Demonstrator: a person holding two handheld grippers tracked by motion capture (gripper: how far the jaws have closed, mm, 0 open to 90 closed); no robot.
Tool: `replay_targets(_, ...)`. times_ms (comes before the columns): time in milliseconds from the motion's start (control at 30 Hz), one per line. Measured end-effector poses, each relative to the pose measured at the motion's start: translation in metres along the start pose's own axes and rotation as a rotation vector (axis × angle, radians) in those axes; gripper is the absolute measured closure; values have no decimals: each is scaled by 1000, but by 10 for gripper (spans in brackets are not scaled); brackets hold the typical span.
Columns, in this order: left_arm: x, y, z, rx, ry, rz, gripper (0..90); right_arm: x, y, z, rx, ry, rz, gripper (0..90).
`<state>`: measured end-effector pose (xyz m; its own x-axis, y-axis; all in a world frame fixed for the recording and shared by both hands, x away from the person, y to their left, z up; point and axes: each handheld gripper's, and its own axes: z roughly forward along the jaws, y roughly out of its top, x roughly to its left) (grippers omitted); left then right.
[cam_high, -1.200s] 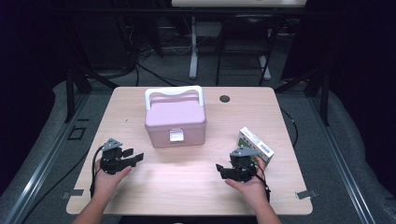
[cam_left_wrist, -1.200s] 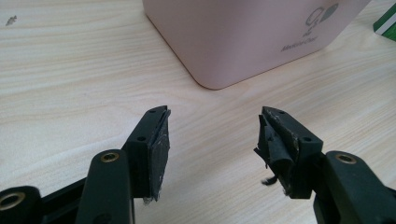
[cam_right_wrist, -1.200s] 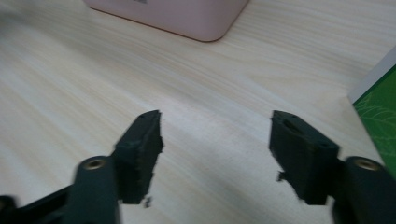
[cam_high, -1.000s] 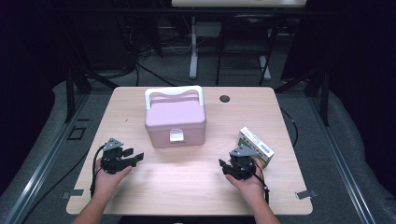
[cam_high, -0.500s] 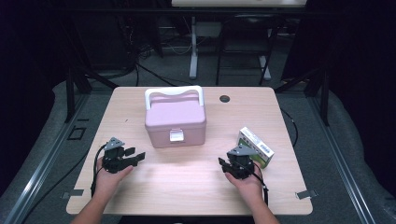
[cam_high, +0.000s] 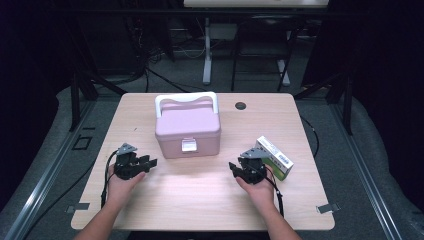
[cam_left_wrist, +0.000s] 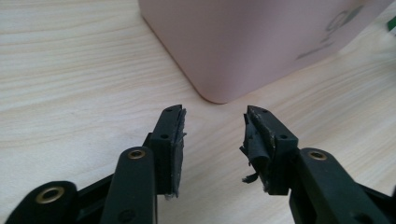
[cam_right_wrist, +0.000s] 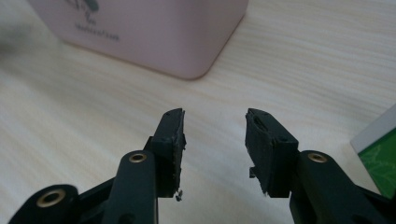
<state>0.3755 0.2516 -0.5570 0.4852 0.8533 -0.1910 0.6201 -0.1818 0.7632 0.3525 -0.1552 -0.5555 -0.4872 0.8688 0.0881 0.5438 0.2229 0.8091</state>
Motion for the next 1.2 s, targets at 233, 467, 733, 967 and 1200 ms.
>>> replay_targets(233, 8, 22, 7, -35, -9, -29, 738, -13, 25, 24, -54, -58, 65, 673)
replay_targets(467, 12, 32, 17, -57, 4, -51, 833, -13, 35, 41, -48, -72, 69, 733)
replay_targets(733, 3, 41, 23, -69, 19, 8, 895, -10, 45, 58, -58, -57, 72, 742)
replay_targets(967, 2, 41, 21, -85, 10, -3, 897, -1, 58, 62, -87, -63, -18, 861)
replay_targets(1200, 2, 42, 13, -99, -4, -11, 897, 4, 56, 58, -73, -43, -51, 900)
